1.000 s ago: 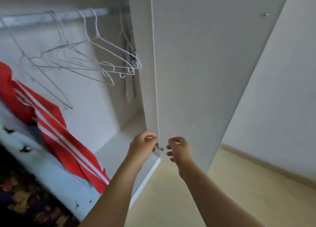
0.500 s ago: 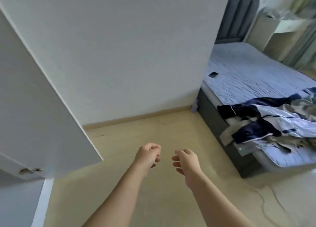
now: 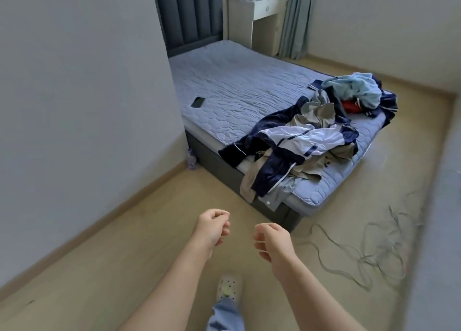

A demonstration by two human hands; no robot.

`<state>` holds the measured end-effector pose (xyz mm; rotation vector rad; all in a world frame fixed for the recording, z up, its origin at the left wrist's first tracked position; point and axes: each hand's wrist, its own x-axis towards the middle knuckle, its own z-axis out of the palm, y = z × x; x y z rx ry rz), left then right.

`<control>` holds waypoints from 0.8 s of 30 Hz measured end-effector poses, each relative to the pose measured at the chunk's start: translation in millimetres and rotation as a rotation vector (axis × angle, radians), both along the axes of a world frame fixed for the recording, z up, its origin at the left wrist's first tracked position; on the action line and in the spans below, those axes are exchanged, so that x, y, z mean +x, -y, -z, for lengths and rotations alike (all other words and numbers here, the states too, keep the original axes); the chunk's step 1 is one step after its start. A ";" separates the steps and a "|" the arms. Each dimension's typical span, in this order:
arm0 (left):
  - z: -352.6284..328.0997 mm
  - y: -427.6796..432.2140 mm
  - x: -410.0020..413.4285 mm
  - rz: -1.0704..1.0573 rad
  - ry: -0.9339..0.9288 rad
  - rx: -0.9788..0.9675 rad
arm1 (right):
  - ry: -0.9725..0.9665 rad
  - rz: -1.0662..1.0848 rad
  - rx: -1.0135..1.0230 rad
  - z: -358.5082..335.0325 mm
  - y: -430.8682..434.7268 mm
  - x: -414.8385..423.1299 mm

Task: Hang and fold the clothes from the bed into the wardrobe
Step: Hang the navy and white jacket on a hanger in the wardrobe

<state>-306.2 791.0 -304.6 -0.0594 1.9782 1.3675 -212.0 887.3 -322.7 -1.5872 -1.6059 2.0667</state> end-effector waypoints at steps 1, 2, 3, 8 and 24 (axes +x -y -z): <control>0.4 -19.4 -17.1 0.010 -0.009 0.002 | -0.004 0.003 0.003 1.5 -16.5 -16.7; 0.9 -40.1 -35.3 0.019 -0.015 0.003 | -0.005 0.008 0.002 3.0 -33.4 -34.7; 1.7 -61.1 -53.3 0.029 -0.017 0.000 | -0.003 0.017 0.000 4.4 -50.5 -52.3; 0.1 -155.5 -117.2 0.142 -0.009 -0.034 | -0.005 0.116 0.003 4.7 -141.1 -111.3; 40.9 -468.8 -164.6 0.230 0.014 -0.130 | 0.057 0.188 -0.115 42.7 -451.0 -150.6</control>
